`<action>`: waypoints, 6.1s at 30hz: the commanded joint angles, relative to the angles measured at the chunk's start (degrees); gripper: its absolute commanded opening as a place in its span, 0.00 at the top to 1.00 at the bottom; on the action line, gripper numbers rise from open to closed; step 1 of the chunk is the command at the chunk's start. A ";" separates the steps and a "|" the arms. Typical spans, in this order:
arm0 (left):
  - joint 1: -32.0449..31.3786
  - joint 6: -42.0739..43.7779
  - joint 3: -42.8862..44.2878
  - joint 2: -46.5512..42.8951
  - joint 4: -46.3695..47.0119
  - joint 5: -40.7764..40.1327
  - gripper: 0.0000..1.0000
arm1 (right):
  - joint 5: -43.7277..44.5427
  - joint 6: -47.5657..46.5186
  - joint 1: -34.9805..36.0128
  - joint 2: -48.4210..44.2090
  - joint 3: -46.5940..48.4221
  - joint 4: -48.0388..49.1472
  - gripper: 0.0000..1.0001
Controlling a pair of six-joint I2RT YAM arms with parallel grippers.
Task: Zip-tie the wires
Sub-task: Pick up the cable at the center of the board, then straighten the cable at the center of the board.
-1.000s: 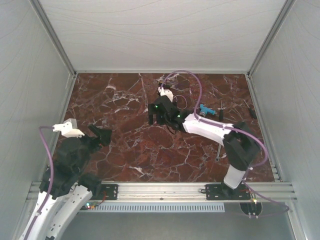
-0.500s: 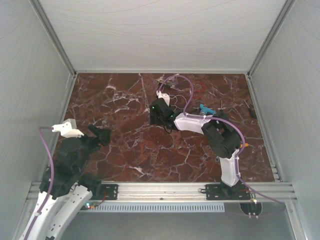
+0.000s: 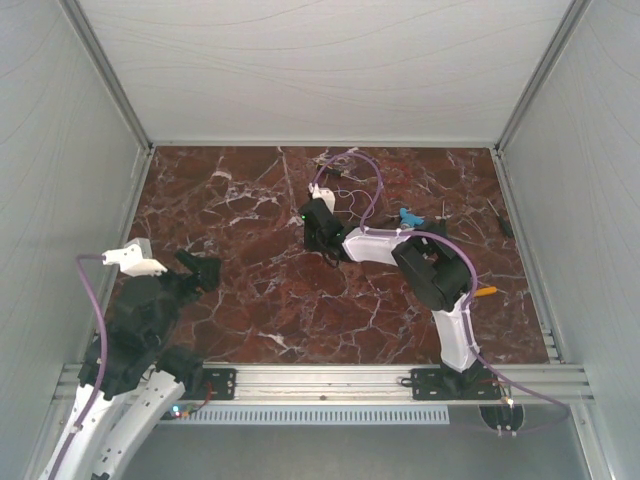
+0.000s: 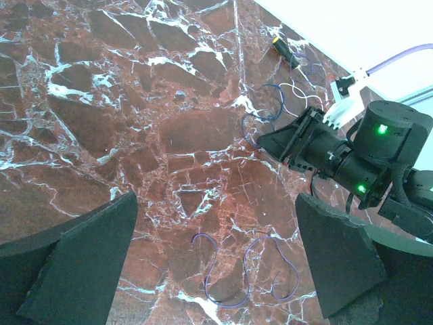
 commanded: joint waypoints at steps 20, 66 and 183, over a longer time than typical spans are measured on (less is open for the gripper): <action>0.02 1.87 -0.31 -0.78 1.47 0.97 0.00 | -16.08 -18.84 -0.26 -18.56 6.63 -17.13 1.00; -0.13 2.37 -13.79 16.85 47.77 33.97 0.06 | -25.80 -7.45 -3.52 -44.95 6.19 -22.46 1.00; -10.00 6.43 -15.53 29.79 36.40 9.91 1.00 | -11.58 -0.80 3.15 -51.61 -32.54 -12.95 1.00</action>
